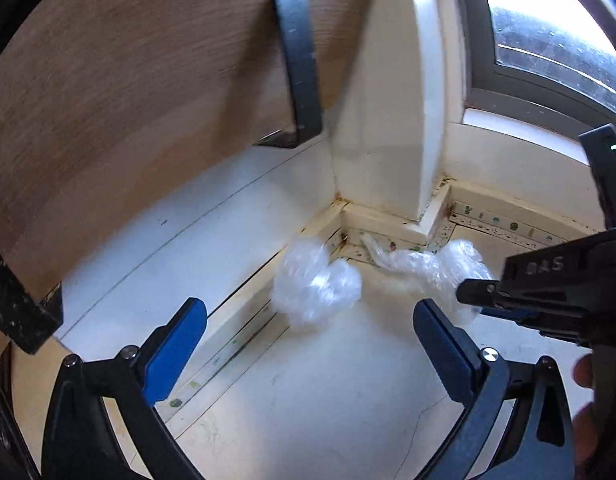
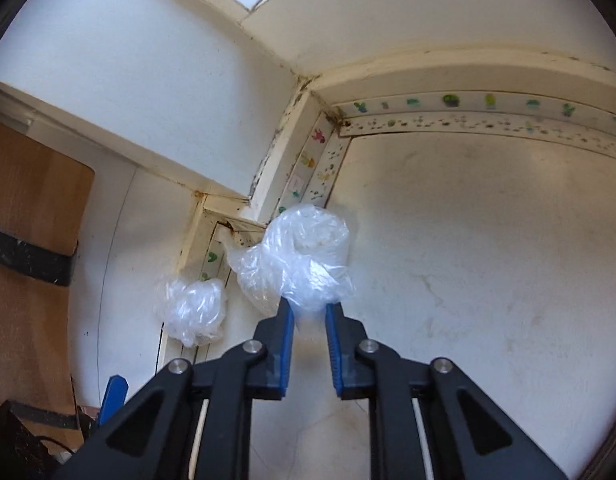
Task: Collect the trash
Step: 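Grasp a clear plastic bag with the left tool while the right grasps another bag, then carry both held plastic bags off the counter down toward the trash bin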
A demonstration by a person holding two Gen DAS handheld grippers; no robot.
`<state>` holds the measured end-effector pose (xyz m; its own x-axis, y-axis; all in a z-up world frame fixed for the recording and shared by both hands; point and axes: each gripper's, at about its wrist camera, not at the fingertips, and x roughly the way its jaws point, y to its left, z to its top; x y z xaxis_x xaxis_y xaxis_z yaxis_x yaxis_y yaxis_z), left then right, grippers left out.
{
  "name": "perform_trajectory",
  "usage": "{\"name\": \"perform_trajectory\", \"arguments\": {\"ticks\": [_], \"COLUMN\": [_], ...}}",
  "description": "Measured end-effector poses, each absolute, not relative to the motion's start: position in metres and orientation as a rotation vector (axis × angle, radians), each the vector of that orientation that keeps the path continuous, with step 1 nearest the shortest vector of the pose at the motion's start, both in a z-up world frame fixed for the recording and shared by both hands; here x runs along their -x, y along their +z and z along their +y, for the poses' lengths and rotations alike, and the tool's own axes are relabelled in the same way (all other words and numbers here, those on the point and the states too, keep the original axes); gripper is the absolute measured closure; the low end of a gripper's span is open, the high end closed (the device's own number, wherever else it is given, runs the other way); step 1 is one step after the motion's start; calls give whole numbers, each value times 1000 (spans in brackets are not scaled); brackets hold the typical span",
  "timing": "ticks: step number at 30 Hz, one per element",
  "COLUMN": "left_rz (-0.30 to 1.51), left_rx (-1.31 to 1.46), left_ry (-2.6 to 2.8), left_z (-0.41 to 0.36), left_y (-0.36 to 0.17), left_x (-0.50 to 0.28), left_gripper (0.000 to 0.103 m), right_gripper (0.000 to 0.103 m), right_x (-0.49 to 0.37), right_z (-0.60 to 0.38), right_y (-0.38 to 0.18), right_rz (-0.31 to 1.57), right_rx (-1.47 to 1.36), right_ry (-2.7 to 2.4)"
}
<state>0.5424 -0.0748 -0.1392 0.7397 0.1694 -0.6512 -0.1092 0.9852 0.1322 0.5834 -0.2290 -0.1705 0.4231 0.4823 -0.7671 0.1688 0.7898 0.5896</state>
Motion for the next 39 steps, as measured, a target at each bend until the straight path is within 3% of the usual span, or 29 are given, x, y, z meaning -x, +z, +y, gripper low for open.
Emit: {"name": "perform_trajectory", "arguments": {"ticks": [7, 9, 11, 14, 16, 25, 39], "left_rz": [735, 752, 791, 836, 856, 910, 1023], "left_rx": [-78, -76, -79, -82, -81, -46, 112], "left_ry": [148, 140, 114, 98, 81, 58, -54], "left_z": [-76, -76, -79, -81, -84, -86, -78], "left_y": [-148, -151, -159, -171, -176, -170, -84], "left_x": [-564, -569, -579, -590, -596, -590, -471], "left_gripper": [2, 11, 36, 56, 62, 75, 76], "right_gripper": [90, 90, 90, 90, 90, 90, 90], "right_x": [-554, -547, -543, -533, -535, -525, -434], "right_z": [-261, -269, -273, -280, -280, -277, -271], "right_y": [-153, -145, -142, -136, -137, -131, -72], "right_rz": [1081, 1062, 1054, 1048, 1048, 1042, 1012], "right_rx": [-747, -756, -759, -755, -757, -777, -746], "right_ry": [207, 204, 204, 208, 212, 240, 261]}}
